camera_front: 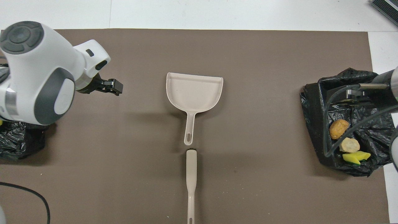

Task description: Sweep and dump trash in bin

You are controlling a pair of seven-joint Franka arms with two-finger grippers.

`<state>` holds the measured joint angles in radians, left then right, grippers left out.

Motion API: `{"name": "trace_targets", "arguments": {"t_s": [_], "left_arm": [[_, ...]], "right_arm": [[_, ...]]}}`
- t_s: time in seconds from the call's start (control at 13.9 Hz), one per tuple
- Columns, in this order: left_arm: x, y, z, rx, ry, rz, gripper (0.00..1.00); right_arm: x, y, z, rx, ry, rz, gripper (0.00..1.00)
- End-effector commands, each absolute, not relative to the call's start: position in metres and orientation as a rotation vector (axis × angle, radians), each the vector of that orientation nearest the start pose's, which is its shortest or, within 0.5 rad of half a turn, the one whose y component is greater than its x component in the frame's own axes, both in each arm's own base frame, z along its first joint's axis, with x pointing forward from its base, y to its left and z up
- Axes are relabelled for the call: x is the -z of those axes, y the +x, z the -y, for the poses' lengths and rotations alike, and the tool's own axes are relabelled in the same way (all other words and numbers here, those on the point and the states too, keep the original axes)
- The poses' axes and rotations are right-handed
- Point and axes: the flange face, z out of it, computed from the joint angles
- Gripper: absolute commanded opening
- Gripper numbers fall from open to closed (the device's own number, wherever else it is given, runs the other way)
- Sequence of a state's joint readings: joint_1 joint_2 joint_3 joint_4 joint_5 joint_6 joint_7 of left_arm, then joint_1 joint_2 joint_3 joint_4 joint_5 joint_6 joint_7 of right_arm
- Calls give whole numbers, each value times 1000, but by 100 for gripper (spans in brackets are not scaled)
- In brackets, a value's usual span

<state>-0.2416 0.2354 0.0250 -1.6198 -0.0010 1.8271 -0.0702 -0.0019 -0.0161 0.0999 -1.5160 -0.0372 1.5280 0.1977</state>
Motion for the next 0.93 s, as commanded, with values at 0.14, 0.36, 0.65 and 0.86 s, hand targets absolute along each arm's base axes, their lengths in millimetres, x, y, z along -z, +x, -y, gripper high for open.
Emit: {"name": "trace_targets", "arguments": {"t_s": [0.14, 0.36, 0.65, 0.86], "left_arm": [[-530, 608, 52, -44, -3149, -187, 100], [-560, 587, 35, -19, -3155, -213, 100], [-581, 567, 17, -51, -3156, -244, 100], [-598, 551, 13, -82, -3153, -266, 100]], "right_arm": [[-657, 542, -47, 30, -3153, -135, 100], [-657, 542, -47, 30, -3153, -135, 100], [-657, 542, -47, 30, -3153, -135, 100], [-657, 542, -47, 30, -3153, -135, 100]]}}
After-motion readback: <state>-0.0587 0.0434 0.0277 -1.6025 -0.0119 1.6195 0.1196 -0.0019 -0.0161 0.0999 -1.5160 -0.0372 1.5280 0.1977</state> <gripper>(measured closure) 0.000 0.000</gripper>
